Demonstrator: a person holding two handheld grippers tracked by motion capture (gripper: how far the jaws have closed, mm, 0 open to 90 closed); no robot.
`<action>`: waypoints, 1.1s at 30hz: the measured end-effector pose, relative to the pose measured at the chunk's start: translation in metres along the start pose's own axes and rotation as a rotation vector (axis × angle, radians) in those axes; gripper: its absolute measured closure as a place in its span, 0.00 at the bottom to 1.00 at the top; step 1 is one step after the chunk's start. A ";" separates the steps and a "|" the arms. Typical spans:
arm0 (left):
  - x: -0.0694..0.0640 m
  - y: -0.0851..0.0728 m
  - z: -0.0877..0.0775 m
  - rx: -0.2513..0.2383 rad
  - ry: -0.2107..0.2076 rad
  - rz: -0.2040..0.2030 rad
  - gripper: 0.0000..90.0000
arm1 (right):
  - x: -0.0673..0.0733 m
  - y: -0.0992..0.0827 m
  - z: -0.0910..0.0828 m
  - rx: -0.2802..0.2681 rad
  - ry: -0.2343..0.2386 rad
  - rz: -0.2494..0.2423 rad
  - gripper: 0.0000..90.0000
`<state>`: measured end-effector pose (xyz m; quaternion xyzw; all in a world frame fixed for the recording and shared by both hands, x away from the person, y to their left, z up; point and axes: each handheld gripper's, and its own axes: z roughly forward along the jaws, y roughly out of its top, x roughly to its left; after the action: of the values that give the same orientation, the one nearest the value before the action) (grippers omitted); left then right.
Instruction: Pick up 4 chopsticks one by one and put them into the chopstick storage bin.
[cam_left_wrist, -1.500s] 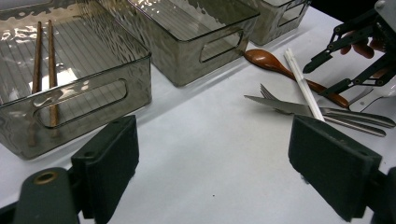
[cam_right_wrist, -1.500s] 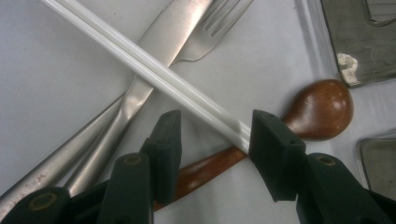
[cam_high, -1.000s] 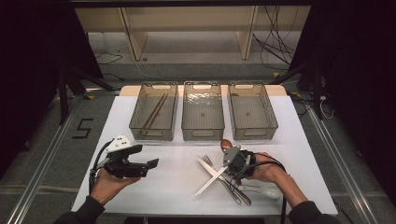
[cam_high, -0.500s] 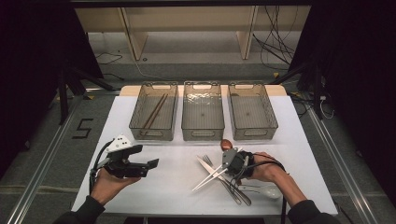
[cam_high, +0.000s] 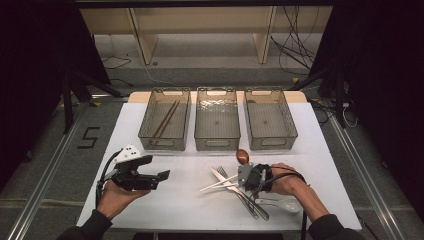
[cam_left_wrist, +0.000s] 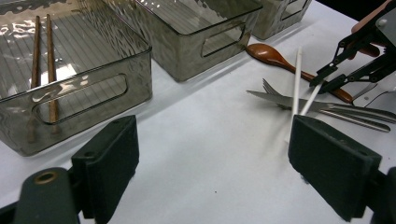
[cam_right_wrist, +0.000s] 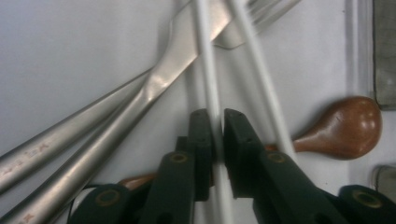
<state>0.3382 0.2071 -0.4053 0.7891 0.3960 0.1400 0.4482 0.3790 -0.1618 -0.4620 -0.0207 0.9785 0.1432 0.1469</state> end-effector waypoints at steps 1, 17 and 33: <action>0.000 0.000 0.000 0.001 0.000 0.000 0.18 | 0.001 0.000 -0.001 0.001 0.001 -0.002 0.93; 0.001 0.000 0.000 -0.001 0.001 0.003 0.18 | 0.004 -0.001 -0.006 -0.024 0.005 -0.062 0.94; 0.003 0.000 -0.003 -0.039 0.011 -0.012 0.18 | -0.005 -0.001 -0.024 -0.131 -0.035 0.072 0.95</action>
<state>0.3384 0.2110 -0.4043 0.7771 0.4002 0.1494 0.4623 0.3770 -0.1695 -0.4384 0.0076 0.9645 0.2123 0.1570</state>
